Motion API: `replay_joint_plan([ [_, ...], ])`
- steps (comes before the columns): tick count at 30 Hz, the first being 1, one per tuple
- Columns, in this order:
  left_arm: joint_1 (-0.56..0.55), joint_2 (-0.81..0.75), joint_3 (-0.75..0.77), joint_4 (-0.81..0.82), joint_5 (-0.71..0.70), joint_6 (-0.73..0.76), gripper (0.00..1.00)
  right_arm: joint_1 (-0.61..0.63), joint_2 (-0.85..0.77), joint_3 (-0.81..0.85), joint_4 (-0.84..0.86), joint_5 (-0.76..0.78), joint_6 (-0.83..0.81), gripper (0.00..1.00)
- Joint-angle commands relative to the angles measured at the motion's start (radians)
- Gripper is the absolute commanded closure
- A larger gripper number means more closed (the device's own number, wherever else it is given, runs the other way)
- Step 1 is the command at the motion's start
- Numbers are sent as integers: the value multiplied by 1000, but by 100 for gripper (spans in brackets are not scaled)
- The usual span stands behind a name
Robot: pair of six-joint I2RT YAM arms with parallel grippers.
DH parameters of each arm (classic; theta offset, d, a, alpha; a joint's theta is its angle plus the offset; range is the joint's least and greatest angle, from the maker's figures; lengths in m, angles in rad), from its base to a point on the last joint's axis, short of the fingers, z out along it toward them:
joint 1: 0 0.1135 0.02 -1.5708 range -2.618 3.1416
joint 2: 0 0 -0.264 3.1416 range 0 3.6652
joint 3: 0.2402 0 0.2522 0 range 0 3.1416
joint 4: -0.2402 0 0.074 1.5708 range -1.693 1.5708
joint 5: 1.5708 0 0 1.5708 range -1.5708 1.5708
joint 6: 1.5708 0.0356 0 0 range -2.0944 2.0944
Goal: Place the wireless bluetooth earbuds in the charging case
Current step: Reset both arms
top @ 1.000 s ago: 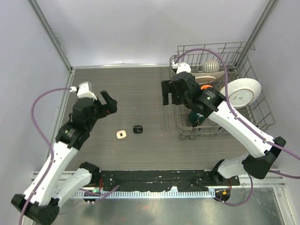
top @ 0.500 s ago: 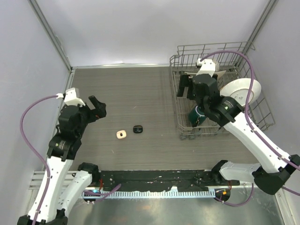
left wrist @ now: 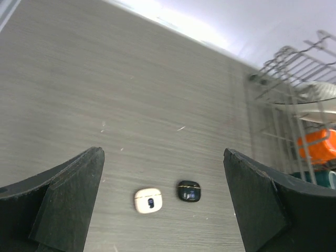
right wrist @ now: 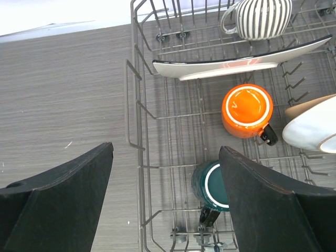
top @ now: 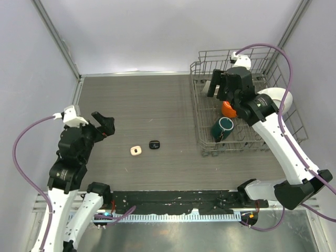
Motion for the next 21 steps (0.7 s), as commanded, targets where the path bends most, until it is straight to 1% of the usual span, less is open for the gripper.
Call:
replay_joint_plan([
  [1,1,183,121,-140,-138,-47,0,-9,-45,-2,-5,-54,4,13],
  [2,1,229,154,-191,-187,-61,0,-9,-49,-23,-6,-48,1,13],
  [3,2,287,183,-290,-289,-73,0,-9,-54,-34,-9,-42,-3,13],
  [4,2,330,233,-335,-334,-108,0,-9,-57,-46,-15,-28,-5,13],
  [5,2,413,260,-408,-366,-127,0,-10,-54,-49,-22,-23,-8,13],
  [6,1,443,281,-433,-386,-139,0,-10,-52,-48,-28,-23,-11,13],
  [7,1,467,315,-452,-370,-125,0,-10,-48,-42,-37,-25,-14,12],
  [9,-1,495,323,-455,-348,-119,0,-9,-46,-40,-43,-28,-23,12],
  [11,1,472,308,-403,-315,-110,0,-10,-54,-38,-40,-32,-23,12],
  [13,1,394,262,-340,-273,-93,0,-10,-68,-41,-16,-49,-22,12],
  [14,-1,362,242,-264,-228,-84,0,-10,-86,-49,-9,-86,-20,13],
  [15,1,278,197,-222,-201,-82,0,-12,-98,-57,0,-113,-34,13],
  [16,-1,239,171,-178,-177,-76,0,-10,-118,-90,45,-143,-54,12],
  [17,1,193,144,-92,-126,-67,0,-10,-161,-119,79,-225,-81,12],
  [18,1,129,98,-55,-114,-58,0,-10,-189,-147,115,-262,-121,11],
  [19,1,106,84,-27,-109,-62,0,-10,-210,-194,163,-297,-128,5],
  [20,1,95,79,-21,-115,-70,0,-10,-230,-215,185,-305,-129,5],
  [21,-1,89,91,-30,-117,-70,0,-10,-264,-229,213,-278,-120,4],
])
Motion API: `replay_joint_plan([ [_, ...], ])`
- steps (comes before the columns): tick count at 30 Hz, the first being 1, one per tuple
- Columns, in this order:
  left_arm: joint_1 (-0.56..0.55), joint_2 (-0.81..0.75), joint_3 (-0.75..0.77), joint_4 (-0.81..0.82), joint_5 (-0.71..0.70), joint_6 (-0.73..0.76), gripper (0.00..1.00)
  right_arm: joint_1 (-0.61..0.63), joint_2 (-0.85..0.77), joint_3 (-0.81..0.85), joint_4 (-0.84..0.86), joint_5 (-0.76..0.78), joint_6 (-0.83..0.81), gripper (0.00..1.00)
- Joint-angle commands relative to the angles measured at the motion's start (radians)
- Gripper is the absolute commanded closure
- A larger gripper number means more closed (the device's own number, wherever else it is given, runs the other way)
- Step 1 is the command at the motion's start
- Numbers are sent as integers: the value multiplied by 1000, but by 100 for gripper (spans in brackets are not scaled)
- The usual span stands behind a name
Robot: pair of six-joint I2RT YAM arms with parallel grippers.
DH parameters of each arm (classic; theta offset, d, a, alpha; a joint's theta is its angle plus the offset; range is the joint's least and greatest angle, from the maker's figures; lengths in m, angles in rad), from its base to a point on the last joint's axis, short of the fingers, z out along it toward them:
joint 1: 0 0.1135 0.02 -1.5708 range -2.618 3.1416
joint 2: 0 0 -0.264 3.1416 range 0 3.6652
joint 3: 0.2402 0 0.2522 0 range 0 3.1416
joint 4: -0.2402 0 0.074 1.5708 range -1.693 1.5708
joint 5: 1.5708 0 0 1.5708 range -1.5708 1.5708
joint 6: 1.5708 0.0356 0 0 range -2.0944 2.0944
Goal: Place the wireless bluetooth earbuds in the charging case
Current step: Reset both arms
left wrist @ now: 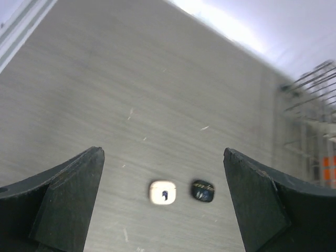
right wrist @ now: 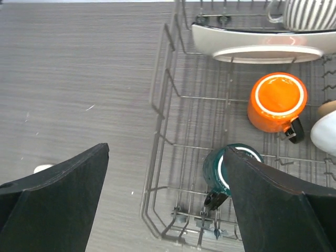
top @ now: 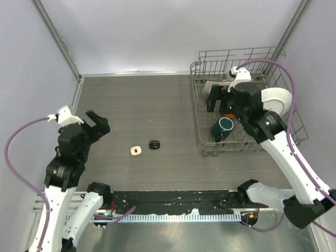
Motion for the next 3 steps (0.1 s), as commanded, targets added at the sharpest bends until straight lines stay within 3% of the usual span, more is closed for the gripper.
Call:
replay_joint_plan([
  [1,1,-47,-4,143,52,18,0,-4,-121,-69,170,-74,-47,3],
  [3,-1,-21,35,91,39,33,0,-2,-132,-67,166,-28,-50,1],
])
